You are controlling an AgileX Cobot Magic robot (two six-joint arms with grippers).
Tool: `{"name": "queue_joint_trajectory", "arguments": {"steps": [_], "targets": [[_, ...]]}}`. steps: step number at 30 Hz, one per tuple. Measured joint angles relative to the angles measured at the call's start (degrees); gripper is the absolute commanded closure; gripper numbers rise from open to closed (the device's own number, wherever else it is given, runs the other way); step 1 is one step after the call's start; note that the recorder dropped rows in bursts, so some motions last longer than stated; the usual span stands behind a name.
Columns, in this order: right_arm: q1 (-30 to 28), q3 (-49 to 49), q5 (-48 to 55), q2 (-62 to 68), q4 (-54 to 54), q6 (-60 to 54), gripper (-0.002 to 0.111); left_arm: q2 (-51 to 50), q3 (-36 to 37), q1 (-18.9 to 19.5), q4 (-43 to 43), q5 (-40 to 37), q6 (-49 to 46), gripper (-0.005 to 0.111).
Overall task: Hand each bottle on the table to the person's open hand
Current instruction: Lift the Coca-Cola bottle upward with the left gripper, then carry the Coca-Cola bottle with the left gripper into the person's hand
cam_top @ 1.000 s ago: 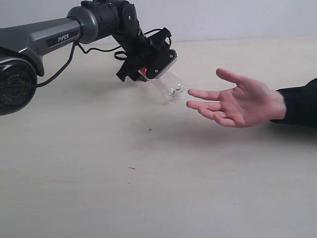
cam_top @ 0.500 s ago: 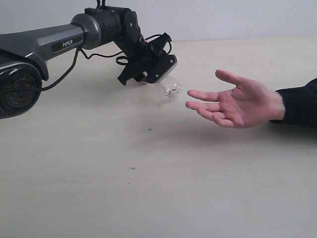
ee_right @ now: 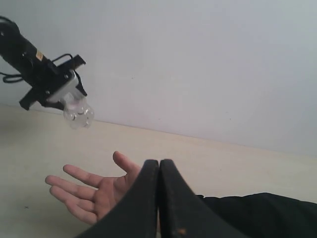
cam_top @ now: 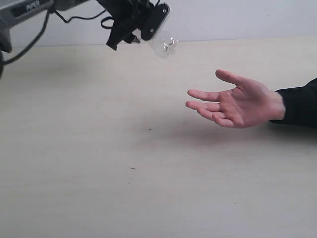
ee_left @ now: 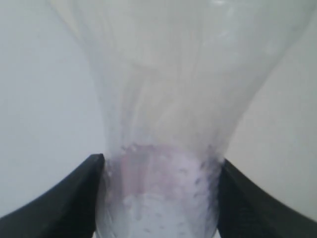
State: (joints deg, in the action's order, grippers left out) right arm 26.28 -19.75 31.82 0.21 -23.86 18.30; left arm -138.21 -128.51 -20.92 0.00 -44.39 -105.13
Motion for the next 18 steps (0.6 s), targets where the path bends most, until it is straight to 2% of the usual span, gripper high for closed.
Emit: {"name": "queue_joint_trajectory", "arguments": {"steps": [4, 11, 15, 18], "targets": [[0.0, 0.0, 0.0, 0.0, 0.0, 0.0, 0.108, 5.04, 0.0, -0.11, 3.05, -7.67, 2.15, 0.107], [0.0, 0.0, 0.0, 0.0, 0.0, 0.0, 0.108, 12.53, 0.0, -1.72, 9.21, -22.8, 15.15, 0.107], [0.0, 0.0, 0.0, 0.0, 0.0, 0.0, 0.108, 16.37, 1.54, -4.37, 11.45, -24.89, 18.58, 0.107], [0.0, 0.0, -0.13, 0.0, 0.0, 0.0, 0.108, 19.41, 4.88, -7.9, 14.17, -24.88, 20.21, 0.107]]}}
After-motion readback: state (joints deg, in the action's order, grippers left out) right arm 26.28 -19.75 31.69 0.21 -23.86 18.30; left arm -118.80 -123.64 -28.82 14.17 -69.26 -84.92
